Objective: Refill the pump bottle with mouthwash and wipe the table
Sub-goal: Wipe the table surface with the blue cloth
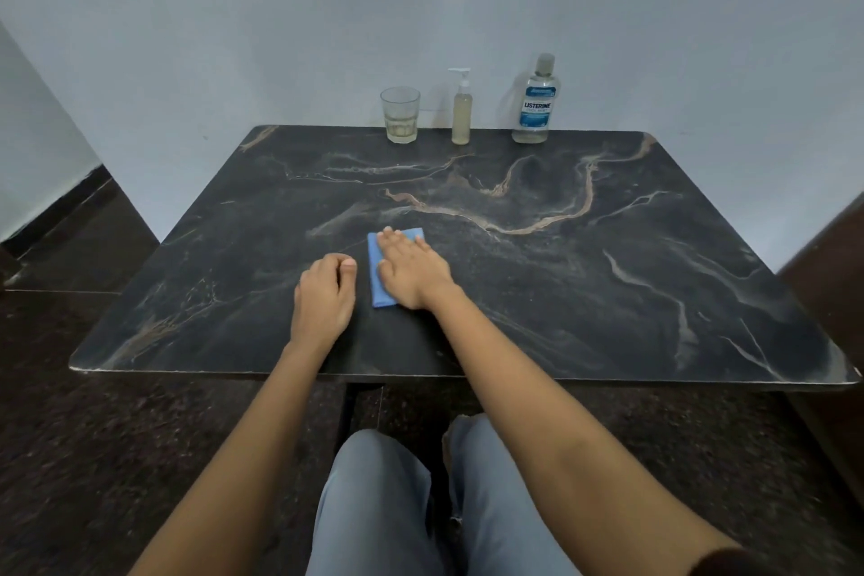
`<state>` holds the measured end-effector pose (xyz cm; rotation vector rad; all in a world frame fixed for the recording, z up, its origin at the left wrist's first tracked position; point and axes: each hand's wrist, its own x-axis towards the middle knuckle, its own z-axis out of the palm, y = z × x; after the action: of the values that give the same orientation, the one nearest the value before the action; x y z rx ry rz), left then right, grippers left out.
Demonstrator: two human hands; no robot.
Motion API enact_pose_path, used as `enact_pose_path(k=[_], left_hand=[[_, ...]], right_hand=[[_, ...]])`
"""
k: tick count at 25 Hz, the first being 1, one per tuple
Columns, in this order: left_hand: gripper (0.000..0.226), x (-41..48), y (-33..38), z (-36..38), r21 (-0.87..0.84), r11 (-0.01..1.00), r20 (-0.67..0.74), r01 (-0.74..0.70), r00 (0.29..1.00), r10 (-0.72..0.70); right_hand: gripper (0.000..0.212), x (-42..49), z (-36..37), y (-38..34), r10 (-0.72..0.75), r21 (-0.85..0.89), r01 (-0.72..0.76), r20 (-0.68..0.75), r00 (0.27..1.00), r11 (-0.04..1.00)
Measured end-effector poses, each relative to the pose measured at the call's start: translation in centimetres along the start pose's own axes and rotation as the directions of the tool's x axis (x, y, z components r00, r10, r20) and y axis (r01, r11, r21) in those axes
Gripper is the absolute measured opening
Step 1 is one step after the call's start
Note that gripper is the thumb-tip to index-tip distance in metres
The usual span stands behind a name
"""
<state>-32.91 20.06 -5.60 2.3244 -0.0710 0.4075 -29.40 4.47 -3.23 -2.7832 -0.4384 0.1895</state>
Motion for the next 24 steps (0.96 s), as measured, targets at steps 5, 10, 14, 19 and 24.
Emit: enact_pose_path(k=[5, 10, 14, 19, 24], left_hand=[[0.033, 1.0, 3.9, 4.1, 0.024, 0.998, 0.140, -0.050, 0.989, 0.046], [0.034, 0.1, 6.7, 6.5, 0.099, 0.987, 0.221, -0.126, 0.970, 0.101], [0.035, -0.3, 6.5, 6.6, 0.134, 0.975, 0.231, -0.174, 0.963, 0.140], [0.033, -0.4, 6.9, 6.5, 0.103, 0.985, 0.200, -0.139, 0.973, 0.116], [0.033, -0.2, 6.6, 6.5, 0.052, 0.989, 0.204, -0.136, 0.971, 0.123]], right_hand=[[0.055, -1.2, -4.5, 12.1, 0.265, 0.015, -0.265, -0.102, 0.959, 0.964], [0.054, -8.4, -7.5, 23.0, 0.481, 0.013, -0.488, -0.195, 0.855, 0.873], [0.054, -16.4, -8.2, 26.8, 0.624, 0.043, -0.633, -0.228, 0.747, 0.773], [0.056, -21.0, -4.5, 19.7, 0.642, -0.008, -0.657, -0.204, 0.739, 0.754], [0.058, -17.0, -0.9, 8.7, 0.269, -0.066, -0.282, -0.161, 0.950, 0.957]])
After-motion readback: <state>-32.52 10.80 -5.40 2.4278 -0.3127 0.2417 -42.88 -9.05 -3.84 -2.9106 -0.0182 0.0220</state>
